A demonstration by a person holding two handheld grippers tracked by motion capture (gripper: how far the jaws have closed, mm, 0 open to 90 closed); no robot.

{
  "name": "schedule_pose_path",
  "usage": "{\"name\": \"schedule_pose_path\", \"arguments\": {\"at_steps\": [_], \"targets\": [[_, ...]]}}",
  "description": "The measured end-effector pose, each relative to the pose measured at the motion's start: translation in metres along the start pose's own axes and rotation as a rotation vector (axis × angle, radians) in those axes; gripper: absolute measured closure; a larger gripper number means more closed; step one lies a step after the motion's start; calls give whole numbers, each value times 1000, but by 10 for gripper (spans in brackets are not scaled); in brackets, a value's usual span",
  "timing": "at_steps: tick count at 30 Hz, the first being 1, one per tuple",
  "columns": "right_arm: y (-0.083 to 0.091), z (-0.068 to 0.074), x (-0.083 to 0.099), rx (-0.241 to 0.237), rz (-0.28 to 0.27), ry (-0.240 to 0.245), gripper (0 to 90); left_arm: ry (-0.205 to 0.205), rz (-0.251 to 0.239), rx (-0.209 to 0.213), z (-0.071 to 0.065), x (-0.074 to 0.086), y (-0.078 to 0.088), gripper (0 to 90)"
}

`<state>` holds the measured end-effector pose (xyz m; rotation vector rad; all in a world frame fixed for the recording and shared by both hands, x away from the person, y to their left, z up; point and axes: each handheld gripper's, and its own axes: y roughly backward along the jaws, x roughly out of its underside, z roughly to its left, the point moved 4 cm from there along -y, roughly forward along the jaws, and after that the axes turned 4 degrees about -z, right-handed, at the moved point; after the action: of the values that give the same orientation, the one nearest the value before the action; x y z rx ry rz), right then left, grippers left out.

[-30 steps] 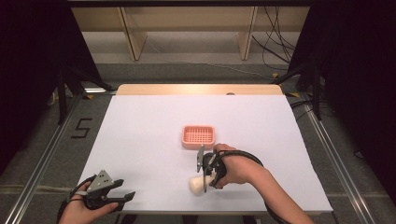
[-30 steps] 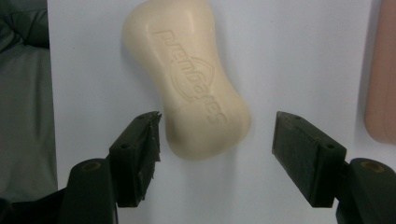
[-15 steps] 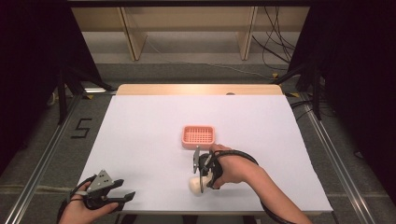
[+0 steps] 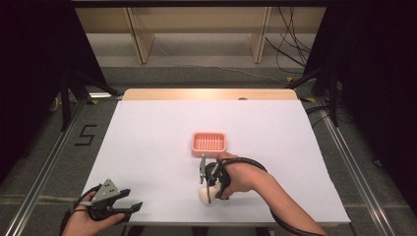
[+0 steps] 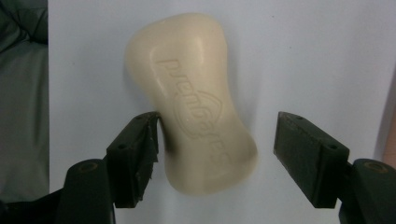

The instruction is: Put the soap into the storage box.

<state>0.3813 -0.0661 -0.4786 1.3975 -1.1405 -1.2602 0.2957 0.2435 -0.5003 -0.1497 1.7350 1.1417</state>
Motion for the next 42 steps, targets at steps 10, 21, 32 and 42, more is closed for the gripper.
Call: {"name": "schedule_pose_path", "arguments": {"at_steps": [10,21,32,42], "targets": [[-6,0,-3,-20,12,26,319,-2,3,-1,0,0,0,346],[-13,1,-3,-38,24,56,383,-8,5,0,0,0,0,346],[-16,2,-7,-49,25,74,414,-2,1,-1,0,0,0,346],[-20,4,-8,-73,12,79,498,-1,3,-1,0,0,0,346]]}}
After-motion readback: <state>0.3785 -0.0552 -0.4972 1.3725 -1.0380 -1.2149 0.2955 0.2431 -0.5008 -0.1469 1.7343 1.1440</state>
